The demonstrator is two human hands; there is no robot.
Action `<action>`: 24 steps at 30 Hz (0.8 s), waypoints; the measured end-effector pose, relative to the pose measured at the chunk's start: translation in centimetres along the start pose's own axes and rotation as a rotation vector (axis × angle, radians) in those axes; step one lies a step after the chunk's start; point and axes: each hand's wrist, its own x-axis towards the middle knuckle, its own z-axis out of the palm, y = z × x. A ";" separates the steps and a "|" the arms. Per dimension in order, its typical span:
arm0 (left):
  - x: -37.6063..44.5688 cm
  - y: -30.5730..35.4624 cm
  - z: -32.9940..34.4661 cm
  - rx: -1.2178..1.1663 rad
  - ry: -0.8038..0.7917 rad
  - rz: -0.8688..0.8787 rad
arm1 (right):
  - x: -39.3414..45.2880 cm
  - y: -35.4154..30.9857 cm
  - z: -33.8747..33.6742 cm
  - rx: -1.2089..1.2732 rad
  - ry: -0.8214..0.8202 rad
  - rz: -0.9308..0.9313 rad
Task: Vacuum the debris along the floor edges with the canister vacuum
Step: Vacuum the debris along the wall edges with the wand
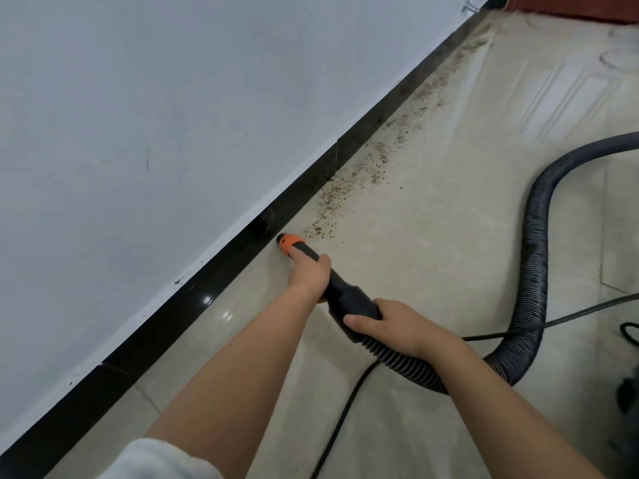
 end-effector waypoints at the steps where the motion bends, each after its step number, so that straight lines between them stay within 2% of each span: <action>1: 0.2 -0.3 -0.2 -0.011 0.009 0.000 | 0.0 -0.2 0.1 -0.015 -0.005 0.001; 5: -0.8 -1.3 0.5 -0.015 0.006 0.010 | -1.5 0.7 -0.1 -0.047 -0.030 0.013; 11: -3.4 -0.9 4.3 0.042 -0.148 0.028 | -4.9 4.1 -1.8 -0.075 0.029 0.088; 15: -4.2 0.5 6.7 0.084 -0.203 0.058 | -5.5 5.6 -3.4 0.011 0.061 0.101; 19: -3.4 1.6 7.1 0.092 -0.195 0.066 | -4.3 5.8 -4.0 0.062 0.081 0.089; 24: -0.7 2.1 5.2 0.088 -0.108 0.042 | -1.4 4.0 -3.1 0.094 0.077 0.046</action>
